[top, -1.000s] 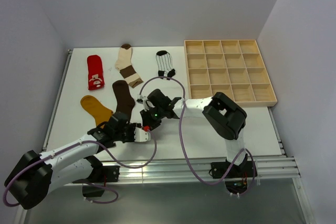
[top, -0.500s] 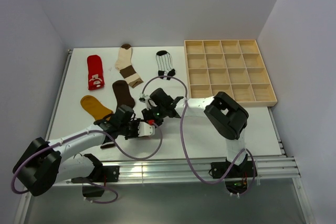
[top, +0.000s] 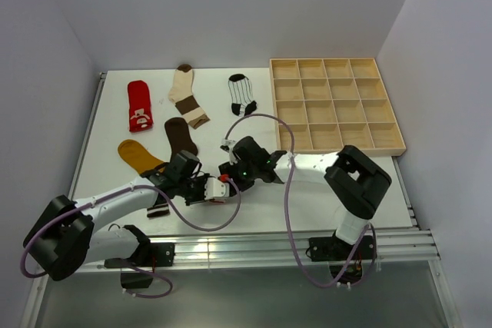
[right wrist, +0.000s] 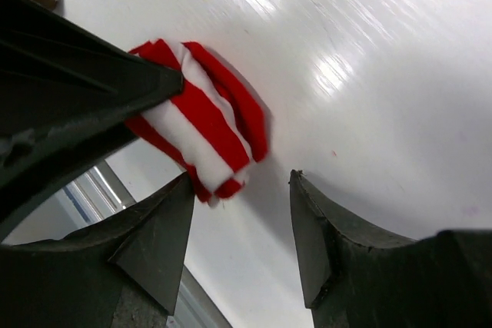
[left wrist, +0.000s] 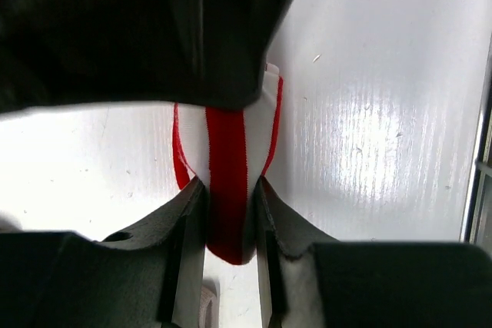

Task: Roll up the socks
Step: Roll the sock at the center of the board, then pick up the sock at the center of the board.

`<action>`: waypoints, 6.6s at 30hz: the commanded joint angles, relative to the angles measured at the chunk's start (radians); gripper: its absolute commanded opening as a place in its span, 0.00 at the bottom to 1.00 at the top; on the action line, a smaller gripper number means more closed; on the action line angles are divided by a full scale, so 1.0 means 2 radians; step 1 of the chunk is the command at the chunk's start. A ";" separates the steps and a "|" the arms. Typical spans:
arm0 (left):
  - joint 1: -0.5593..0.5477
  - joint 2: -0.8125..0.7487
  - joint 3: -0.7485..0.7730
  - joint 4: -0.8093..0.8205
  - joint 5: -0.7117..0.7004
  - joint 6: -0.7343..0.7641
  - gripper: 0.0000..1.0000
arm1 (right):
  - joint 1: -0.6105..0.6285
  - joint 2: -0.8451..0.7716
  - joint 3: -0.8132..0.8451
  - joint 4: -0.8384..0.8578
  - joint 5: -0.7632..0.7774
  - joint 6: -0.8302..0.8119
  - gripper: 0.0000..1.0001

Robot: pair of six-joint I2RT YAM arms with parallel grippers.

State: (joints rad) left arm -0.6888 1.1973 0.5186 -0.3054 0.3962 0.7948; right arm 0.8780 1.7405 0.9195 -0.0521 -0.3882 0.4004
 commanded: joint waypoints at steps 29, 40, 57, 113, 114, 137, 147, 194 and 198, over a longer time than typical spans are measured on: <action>0.061 0.138 0.110 -0.190 0.098 0.037 0.00 | 0.141 -0.368 -0.263 0.181 0.378 0.001 0.58; 0.071 0.164 0.130 -0.203 0.100 0.044 0.00 | 0.273 -0.197 -0.167 0.170 0.489 -0.047 0.57; 0.079 0.197 0.153 -0.230 0.116 0.058 0.00 | 0.293 -0.063 -0.067 0.164 0.495 -0.158 0.61; 0.125 0.386 0.316 -0.449 0.170 0.172 0.00 | 0.221 0.069 0.030 0.039 0.380 -0.242 0.58; 0.126 0.388 0.318 -0.451 0.172 0.172 0.00 | 0.221 0.071 0.030 0.038 0.378 -0.241 0.58; 0.170 0.440 0.417 -0.532 0.223 0.182 0.38 | 0.195 0.079 0.040 0.008 0.333 -0.217 0.00; 0.205 0.441 0.453 -0.532 0.254 0.150 0.46 | 0.186 0.079 0.041 -0.001 0.320 -0.210 0.00; 0.441 0.343 0.674 -0.415 0.335 -0.196 0.40 | -0.056 -0.069 0.093 -0.063 0.126 -0.087 0.00; 0.443 0.337 0.671 -0.413 0.340 -0.198 0.40 | -0.113 -0.079 0.139 -0.094 0.156 -0.084 0.00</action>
State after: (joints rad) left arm 0.1909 1.9263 1.8664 -1.1271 1.0325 0.4015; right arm 0.7326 1.6424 1.0977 -0.1932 -0.1284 0.2180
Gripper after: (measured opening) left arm 0.400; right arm 0.413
